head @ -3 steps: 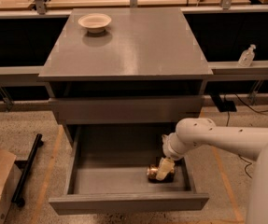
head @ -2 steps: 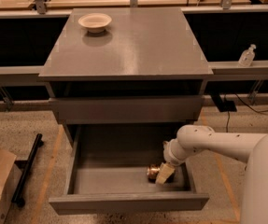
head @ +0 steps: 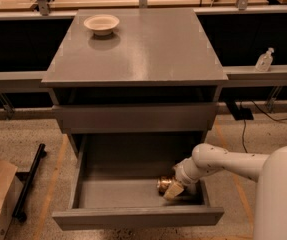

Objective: Pick orange can from middle drawer and place on counter

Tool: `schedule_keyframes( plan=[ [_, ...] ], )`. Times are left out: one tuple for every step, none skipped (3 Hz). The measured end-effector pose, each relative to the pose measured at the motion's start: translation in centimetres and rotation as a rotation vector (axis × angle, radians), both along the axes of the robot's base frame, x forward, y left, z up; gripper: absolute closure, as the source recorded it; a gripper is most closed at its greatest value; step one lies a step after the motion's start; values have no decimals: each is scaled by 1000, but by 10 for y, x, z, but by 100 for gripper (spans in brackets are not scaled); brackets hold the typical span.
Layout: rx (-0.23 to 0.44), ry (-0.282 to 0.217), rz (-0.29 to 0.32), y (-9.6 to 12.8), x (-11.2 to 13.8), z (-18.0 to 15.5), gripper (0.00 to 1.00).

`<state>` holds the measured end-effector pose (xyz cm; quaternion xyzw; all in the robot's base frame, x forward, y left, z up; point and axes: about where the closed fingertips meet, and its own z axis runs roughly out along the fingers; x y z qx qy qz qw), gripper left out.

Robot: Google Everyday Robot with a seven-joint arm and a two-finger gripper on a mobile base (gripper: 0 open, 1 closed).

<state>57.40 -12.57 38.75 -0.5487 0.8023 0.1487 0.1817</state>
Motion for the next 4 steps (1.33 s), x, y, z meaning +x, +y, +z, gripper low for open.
schedule_keyframes(
  plan=[
    [37,37,-42,2,-9,-13,46],
    [53,31,-63,2,-14,-6,69],
    [100,1,-44,1,-10,40,92],
    [171,-22,16,-4,-8,117,100]
  ],
)
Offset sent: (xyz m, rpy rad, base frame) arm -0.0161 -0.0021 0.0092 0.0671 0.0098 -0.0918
